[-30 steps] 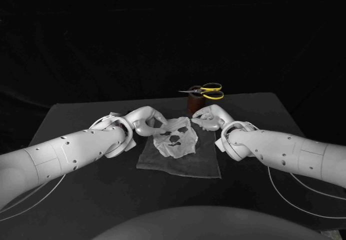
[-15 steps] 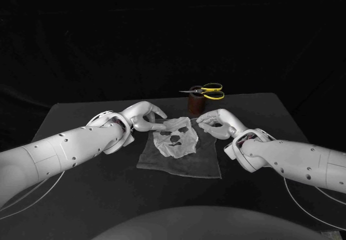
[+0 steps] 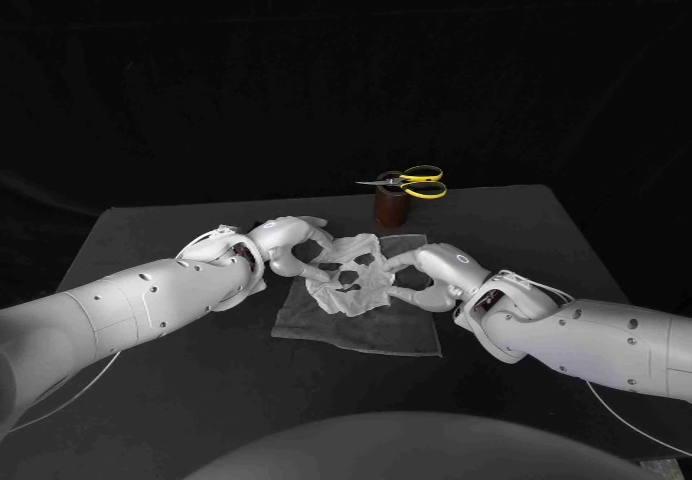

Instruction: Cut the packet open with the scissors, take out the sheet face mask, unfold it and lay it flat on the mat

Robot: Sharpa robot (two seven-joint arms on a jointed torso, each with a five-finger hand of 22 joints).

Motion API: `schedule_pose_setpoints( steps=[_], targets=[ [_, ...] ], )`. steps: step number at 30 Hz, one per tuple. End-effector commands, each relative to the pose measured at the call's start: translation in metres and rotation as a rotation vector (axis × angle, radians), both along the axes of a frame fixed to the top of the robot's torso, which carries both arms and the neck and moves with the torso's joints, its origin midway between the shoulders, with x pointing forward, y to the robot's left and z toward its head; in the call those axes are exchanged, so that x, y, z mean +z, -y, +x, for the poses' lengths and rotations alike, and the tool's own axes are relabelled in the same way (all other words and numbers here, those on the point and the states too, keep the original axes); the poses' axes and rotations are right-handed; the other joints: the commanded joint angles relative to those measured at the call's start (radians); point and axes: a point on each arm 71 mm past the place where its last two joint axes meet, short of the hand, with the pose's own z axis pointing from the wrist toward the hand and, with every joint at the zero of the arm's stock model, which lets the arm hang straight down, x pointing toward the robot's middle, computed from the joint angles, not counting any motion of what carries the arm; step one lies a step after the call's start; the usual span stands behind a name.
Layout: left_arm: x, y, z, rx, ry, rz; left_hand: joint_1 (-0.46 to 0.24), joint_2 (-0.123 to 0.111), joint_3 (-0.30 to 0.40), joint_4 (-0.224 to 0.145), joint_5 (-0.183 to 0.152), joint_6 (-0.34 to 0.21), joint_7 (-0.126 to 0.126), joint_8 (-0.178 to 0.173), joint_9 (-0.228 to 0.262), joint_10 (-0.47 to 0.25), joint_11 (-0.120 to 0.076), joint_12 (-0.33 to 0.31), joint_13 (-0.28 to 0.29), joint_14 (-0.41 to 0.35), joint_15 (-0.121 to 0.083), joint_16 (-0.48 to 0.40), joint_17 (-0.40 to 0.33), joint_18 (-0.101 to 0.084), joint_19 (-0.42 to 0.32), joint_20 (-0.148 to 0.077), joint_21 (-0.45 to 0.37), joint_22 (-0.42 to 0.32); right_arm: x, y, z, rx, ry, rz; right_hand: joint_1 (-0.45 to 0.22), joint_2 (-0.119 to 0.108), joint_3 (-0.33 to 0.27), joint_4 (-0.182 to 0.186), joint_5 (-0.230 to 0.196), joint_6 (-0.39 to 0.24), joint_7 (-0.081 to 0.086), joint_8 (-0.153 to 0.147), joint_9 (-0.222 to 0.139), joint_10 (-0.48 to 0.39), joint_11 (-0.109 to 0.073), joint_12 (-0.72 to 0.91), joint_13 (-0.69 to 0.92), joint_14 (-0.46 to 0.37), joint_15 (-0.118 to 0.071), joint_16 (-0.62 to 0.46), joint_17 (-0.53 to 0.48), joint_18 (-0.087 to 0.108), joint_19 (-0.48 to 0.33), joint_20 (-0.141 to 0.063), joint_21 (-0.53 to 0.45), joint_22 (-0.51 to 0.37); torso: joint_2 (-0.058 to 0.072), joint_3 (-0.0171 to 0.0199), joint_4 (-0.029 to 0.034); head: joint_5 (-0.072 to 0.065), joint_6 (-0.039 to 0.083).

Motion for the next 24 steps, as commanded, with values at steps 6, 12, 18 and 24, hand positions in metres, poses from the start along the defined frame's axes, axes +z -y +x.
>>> schedule_pose_setpoints(
  steps=[6,12,18,24],
  targets=[
    [-0.005,0.013,-0.007,-0.115,0.022,0.038,-0.05,-0.021,-0.048,0.001,0.0,-0.024,0.012,-0.016,0.0,-0.024,0.003,-0.004,-0.002,0.013,-0.004,-0.025,-0.004,-0.004,-0.017,-0.004,-0.012,-0.014,-0.006,-0.013,-0.003,0.038,0.103,-0.22,0.066,0.023,-0.204,0.089,-0.004,-0.052,0.018,-0.016,-0.056,-0.056,0.01,-0.006,-0.001,-0.075,0.004,-0.064,-0.074,-0.045,-0.149,0.0,-0.012,-0.153,0.001,-0.0008,-0.0004,-0.004,0.0],
    [-0.005,0.017,-0.008,-0.121,0.027,0.042,-0.061,-0.043,-0.069,0.002,0.001,-0.043,0.009,-0.027,-0.002,-0.071,-0.001,-0.007,-0.005,0.001,-0.006,-0.056,-0.009,-0.003,-0.028,-0.006,-0.019,-0.023,-0.008,-0.017,0.001,0.023,0.118,-0.266,0.175,0.018,-0.377,0.253,0.013,-0.126,0.034,-0.022,-0.121,-0.111,0.024,-0.008,-0.002,-0.191,0.02,-0.075,-0.138,-0.068,-0.228,0.001,-0.017,-0.225,0.001,-0.0003,0.0006,-0.007,0.0],
    [-0.005,0.018,-0.008,-0.118,0.028,0.043,-0.072,-0.06,-0.087,0.003,0.003,-0.073,0.015,-0.037,-0.005,-0.105,0.002,-0.009,-0.007,-0.002,-0.006,-0.071,-0.01,-0.001,-0.032,-0.006,-0.022,-0.027,-0.009,-0.024,0.004,0.027,0.123,-0.28,0.136,-0.023,-0.418,0.258,0.031,-0.181,0.038,-0.026,-0.147,-0.225,0.029,-0.013,-0.007,-0.283,0.025,-0.08,-0.165,-0.08,-0.269,0.0,-0.019,-0.25,0.001,0.0008,0.0005,-0.009,0.0],
    [-0.006,0.018,-0.007,-0.109,0.025,0.044,-0.078,-0.086,-0.121,0.004,0.008,-0.152,0.009,-0.061,-0.016,-0.191,-0.005,-0.014,-0.012,-0.003,0.0,-0.086,-0.011,-0.001,-0.033,-0.005,-0.022,-0.029,-0.012,-0.027,0.01,0.028,0.107,-0.302,0.103,-0.068,-0.464,0.26,0.055,-0.257,0.038,-0.031,-0.175,-0.327,0.03,-0.018,-0.012,-0.364,0.027,-0.085,-0.187,-0.084,-0.3,0.001,-0.02,-0.268,0.0,-0.0003,0.0008,-0.012,0.0]
  ],
)
